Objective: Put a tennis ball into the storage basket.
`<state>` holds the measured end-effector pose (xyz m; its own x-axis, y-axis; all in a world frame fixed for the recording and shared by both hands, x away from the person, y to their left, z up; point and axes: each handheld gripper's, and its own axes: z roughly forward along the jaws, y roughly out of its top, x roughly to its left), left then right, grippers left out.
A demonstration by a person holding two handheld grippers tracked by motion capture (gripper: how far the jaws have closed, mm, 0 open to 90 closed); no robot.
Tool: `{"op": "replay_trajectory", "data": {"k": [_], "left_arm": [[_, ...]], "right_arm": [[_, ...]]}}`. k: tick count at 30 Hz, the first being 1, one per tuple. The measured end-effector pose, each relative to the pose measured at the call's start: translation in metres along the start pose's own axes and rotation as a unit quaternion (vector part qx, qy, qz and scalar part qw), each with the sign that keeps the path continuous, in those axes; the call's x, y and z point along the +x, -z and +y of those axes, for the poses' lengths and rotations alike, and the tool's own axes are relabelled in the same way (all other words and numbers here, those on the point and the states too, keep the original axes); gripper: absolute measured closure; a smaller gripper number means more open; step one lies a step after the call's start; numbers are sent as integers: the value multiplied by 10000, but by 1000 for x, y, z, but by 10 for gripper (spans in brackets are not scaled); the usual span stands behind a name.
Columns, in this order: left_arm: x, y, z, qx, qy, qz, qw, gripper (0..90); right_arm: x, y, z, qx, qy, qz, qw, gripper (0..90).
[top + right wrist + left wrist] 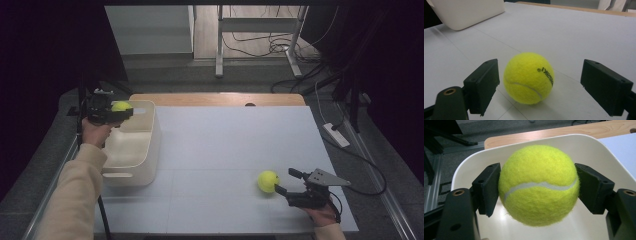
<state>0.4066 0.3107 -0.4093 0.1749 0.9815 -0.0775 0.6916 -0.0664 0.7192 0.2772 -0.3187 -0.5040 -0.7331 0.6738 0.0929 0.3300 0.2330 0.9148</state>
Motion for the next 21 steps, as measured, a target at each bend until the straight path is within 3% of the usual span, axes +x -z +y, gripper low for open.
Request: {"op": "replay_trajectory", "data": {"k": [11, 13, 17, 21], "left_arm": [[1, 0, 0, -5, 20, 58, 10000, 264], [0, 1, -1, -46, 97, 103, 9999, 258], [-1, 5, 1, -223, 186, 67, 9996, 155], [-5, 11, 2, -415, 161, -94, 9990, 138]], "right_arm": [[0, 0, 0, 10, 5, 6, 10000, 155], [0, 0, 0, 11, 5, 5, 10000, 155], [0, 0, 0, 11, 5, 1, 10000, 155], [0, 0, 0, 12, 5, 2, 10000, 154]]}}
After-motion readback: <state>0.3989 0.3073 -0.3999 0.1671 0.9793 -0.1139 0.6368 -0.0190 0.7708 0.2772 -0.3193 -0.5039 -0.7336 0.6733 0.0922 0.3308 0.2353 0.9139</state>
